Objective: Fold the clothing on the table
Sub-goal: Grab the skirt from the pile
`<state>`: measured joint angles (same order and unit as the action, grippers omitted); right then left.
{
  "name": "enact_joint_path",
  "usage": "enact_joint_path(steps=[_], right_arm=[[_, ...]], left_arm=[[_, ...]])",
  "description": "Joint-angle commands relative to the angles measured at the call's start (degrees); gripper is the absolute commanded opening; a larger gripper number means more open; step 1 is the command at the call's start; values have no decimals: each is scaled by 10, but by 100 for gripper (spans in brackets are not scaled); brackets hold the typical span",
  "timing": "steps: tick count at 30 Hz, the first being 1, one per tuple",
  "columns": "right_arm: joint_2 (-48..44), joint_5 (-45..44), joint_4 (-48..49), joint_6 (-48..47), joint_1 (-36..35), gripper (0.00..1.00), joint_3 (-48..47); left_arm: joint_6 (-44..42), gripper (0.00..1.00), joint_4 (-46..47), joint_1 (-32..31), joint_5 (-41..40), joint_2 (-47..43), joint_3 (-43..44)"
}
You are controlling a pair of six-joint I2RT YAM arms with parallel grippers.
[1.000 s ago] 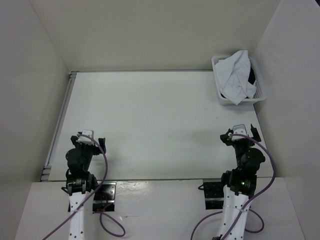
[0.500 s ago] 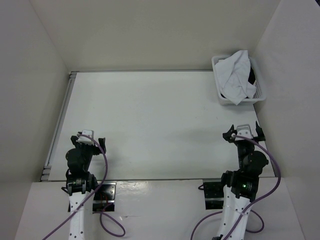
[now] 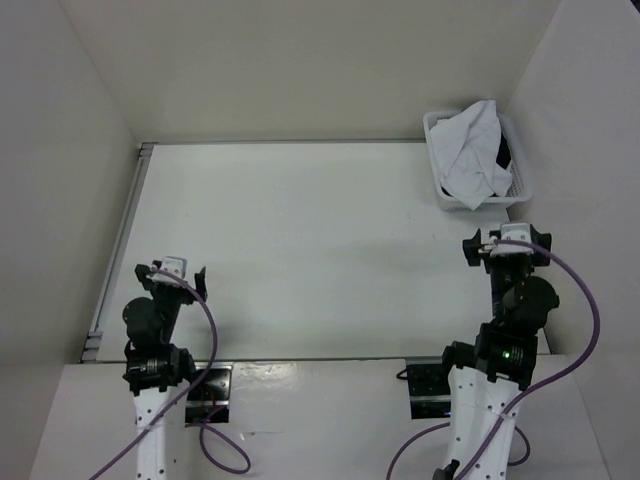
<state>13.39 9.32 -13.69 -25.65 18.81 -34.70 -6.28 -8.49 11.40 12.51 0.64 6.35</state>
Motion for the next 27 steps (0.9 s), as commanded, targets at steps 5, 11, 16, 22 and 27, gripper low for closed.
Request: enact_joint_path(steps=[5, 11, 16, 22, 27], right_arm=[[162, -17, -43, 61, 4, 99, -133], [313, -30, -73, 110, 4, 99, -227], [495, -42, -119, 133, -16, 99, -332], [665, -124, -118, 128, -100, 99, -404], [780, -136, -99, 128, -107, 99, -463]], left_arm=[[-13, 99, 109, -2, -81, -37, 200], [-18, 99, -142, -2, -195, 377, 471], [1, 99, -296, -2, -156, 606, 639], [77, 99, -188, 3, -70, 552, 569], [83, 99, -140, 3, -53, 442, 535]])
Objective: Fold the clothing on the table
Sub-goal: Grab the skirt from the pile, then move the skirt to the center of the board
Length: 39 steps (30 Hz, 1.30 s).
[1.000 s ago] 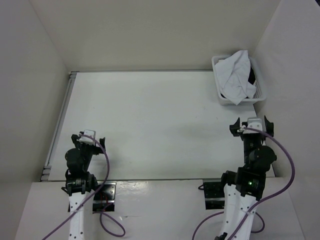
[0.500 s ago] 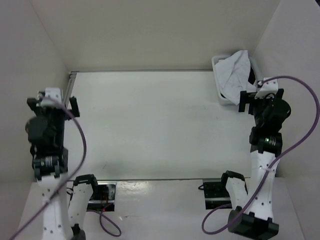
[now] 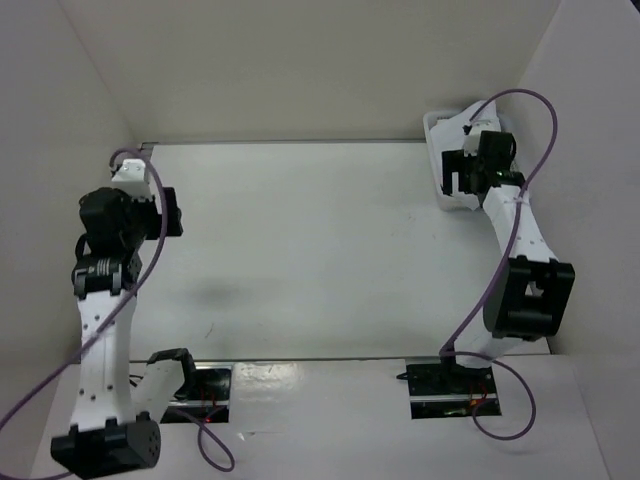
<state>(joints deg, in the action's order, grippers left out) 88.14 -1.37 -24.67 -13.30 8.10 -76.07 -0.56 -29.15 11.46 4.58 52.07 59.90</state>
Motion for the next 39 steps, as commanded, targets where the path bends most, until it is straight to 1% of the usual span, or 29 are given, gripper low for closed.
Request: enact_joint_path(steps=[1, 2, 3, 5, 8, 9, 10, 13, 15, 16, 17, 18, 19, 20, 21, 23, 26, 28, 29, 31, 33, 34, 35, 37, 38, 39], right_arm=[[70, -29, 11, 10, 0, 99, -68], [88, -29, 18, 10, 0, 99, -77], [105, -37, 18, 10, 0, 99, -83], [147, -46, 26, 10, 0, 99, -102], [186, -52, 26, 10, 0, 99, -129], [193, -52, 26, 10, 0, 95, -135], [198, -57, 26, 10, 0, 93, -140], [203, -58, 26, 4, 0, 91, -145], [208, -63, 31, -1, 0, 84, -145], [208, -63, 37, -1, 0, 72, -139], [208, -63, 37, -1, 0, 63, -134], [208, -63, 37, -1, 0, 50, -134], [208, -68, 42, -1, 0, 21, -134], [208, -68, 42, -1, 0, 8, -134], [208, -73, 42, -1, 0, 0, -134], [200, -68, 34, -1, 0, 0, -139], [158, -42, 14, 4, 0, 0, -161], [112, -17, -14, 11, 0, 0, -188], [95, 15, -26, 11, 0, 0, -197], [38, 48, -56, 17, -6, 0, -218], [-1, 72, -62, 17, -40, 0, -224], [-40, 78, -67, 17, -54, 0, -224], [-58, 89, -73, 17, -85, 0, -218], [-102, 100, -78, 17, -119, 0, -205], [-115, 123, -79, 17, -148, 0, -195], [-125, 135, -86, 17, -163, 0, -189]], left_arm=[[26, 99, 76, 2, 26, -116, -26], [31, 99, 97, 2, 26, -139, -44], [31, 99, 97, 2, 32, -158, -57], [24, 99, 82, 2, 57, -156, -57], [24, 99, 81, 2, 34, -156, -63], [24, 99, 81, 2, 34, -156, -63], [24, 99, 81, 2, 34, -156, -63], [24, 99, 81, 2, 34, -146, -68], [24, 99, 81, 2, 34, -139, -68], [24, 99, 81, 2, 34, -133, -68], [24, 99, 81, 2, 34, -133, -68], [24, 99, 81, 2, 34, -127, -68], [24, 99, 81, 2, 34, -127, -68], [24, 99, 81, 2, 34, -127, -68], [24, 99, 81, 2, 34, -127, -68], [24, 99, 81, 2, 39, -127, -68], [24, 99, 76, 2, 45, -122, -68], [19, 99, 70, 2, 50, -116, -63], [19, 99, 70, 2, 50, -109, -63], [13, 99, 63, 2, 58, -102, -58], [7, 99, 58, 2, 75, -93, -51], [7, 99, 52, 2, 75, -85, -51], [7, 99, 52, 2, 75, -80, -51], [2, 99, 52, 2, 75, -80, -51], [2, 99, 52, 2, 75, -80, -51], [2, 99, 52, 2, 75, -80, -51]])
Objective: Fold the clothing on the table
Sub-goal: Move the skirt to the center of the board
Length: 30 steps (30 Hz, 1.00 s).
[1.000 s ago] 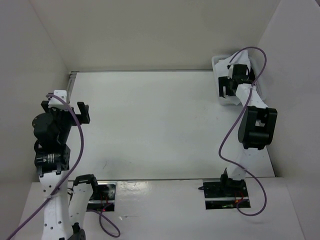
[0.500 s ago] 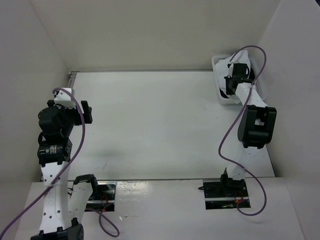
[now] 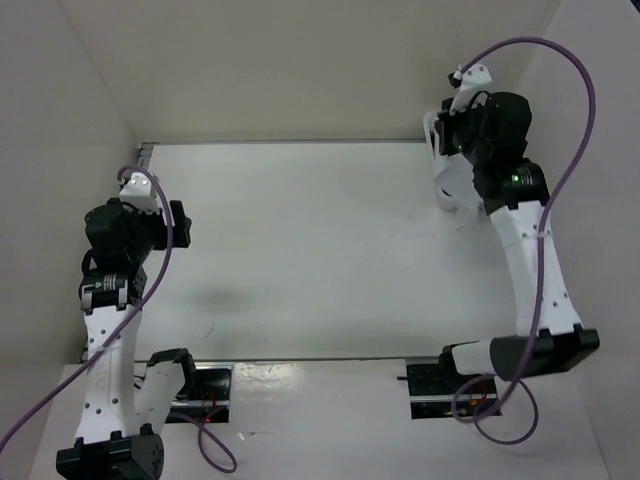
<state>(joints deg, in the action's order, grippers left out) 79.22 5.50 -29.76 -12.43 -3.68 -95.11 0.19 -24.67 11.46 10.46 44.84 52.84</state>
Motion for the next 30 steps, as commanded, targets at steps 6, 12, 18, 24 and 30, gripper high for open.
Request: enact_joint_path(steps=[6, 12, 18, 24, 30], right_arm=[[-102, 137, -38, 14, -113, 0, 61], [-115, 73, 2, -30, -113, 0, 151], [-94, 15, 43, -74, -113, 0, 243], [-28, -96, 74, -103, -113, 0, 312], [-35, -131, 102, -120, -113, 0, 362]], left_arm=[[-11, 99, 2, 2, 29, -2, 19], [-16, 99, -3, 2, 45, 3, 19], [-16, 99, -3, 2, 51, 3, 19], [-21, 99, -8, 2, 67, 9, 19], [-26, 99, -14, 2, 78, 10, 24]])
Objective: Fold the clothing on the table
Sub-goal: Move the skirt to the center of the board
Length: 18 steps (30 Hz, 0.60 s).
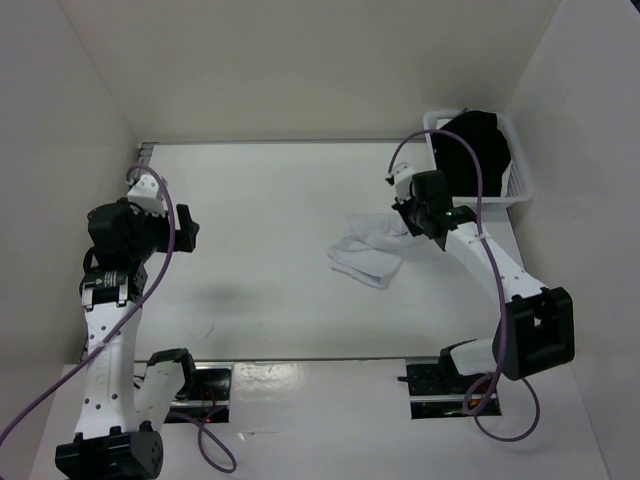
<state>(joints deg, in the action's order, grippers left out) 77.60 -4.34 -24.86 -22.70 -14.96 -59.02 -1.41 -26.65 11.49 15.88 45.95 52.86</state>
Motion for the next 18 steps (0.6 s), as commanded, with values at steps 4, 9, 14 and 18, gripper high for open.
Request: enact_joint_path(steps=[4, 9, 14, 18], right_arm=[[-25, -26, 25, -17, -20, 0, -21], [-38, 17, -9, -12, -136, 0, -74], [-76, 172, -9, -2, -192, 0, -134], [-120, 285, 15, 27, -179, 0, -148]], left_arm=[[-11, 99, 6, 2, 29, 4, 24], [-16, 99, 6, 2, 29, 4, 24], [-21, 99, 1, 2, 29, 9, 24], [-26, 99, 1, 2, 42, 14, 24]])
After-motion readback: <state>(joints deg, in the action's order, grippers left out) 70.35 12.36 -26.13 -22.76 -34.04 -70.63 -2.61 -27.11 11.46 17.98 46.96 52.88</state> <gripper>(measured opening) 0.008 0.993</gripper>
